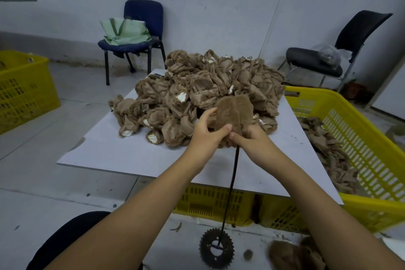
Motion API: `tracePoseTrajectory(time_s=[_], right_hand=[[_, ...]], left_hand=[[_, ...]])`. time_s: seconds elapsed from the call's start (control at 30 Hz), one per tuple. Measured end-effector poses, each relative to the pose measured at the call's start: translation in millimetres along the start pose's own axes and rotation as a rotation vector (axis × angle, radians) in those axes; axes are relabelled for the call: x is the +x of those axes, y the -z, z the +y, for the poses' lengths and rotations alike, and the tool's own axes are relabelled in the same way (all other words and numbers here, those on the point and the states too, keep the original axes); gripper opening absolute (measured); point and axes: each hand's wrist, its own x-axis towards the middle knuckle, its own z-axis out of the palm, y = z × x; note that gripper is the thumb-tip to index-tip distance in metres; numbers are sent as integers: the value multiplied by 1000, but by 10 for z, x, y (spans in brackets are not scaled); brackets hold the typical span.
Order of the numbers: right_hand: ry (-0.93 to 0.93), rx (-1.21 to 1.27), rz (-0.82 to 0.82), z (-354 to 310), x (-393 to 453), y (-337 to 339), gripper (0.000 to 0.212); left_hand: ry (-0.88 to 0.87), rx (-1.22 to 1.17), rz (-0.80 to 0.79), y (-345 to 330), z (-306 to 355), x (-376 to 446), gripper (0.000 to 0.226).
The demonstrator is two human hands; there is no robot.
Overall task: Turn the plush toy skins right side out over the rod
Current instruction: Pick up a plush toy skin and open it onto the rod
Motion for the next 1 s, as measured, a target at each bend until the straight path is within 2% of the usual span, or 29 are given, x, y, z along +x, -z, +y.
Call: tracePoseTrajectory(time_s=[0.13,0.27,0.4,0.47,0.5,0.57,0.6,0.67,0.7,0.83,0.9,1.0], right_hand=[[50,-80,-113,32,-20,49,21],[49,-211,-73,105,-52,64,29],[100,-242,70,77,-79,-58,40],[80,-223,198,51,-50,-64,39],[71,-214,261,46,-24,-43,36],[37,-192,352,9,14,15,18],[27,-170,351,-21,17,44,23],[87,-144,253,-55,23,98,57],[126,-183,202,-72,24,121,65],[129,-263,173,-121,49,220,72],[116,-273,188,-107,64,256,62],[178,-375,246,-67,77,209,17]], left_hand=[[56,15,-45,-26,-24,19,58],[1,42,-1,-54,-11,51,45],[-88,122,70,-3,44,70,12],[-104,149,106,-4,48,45,6],[-110,174,118,-14,43,33,5],[-133,237,129,-32,36,9,4],[-147,256,136,-37,37,1,5],[-181,257,156,-30,56,-8,9],[-200,254,163,-24,73,-12,11],[-250,317,108,7,140,-29,14],[-261,352,80,9,164,-38,19],[-251,337,55,-14,163,-92,21]])
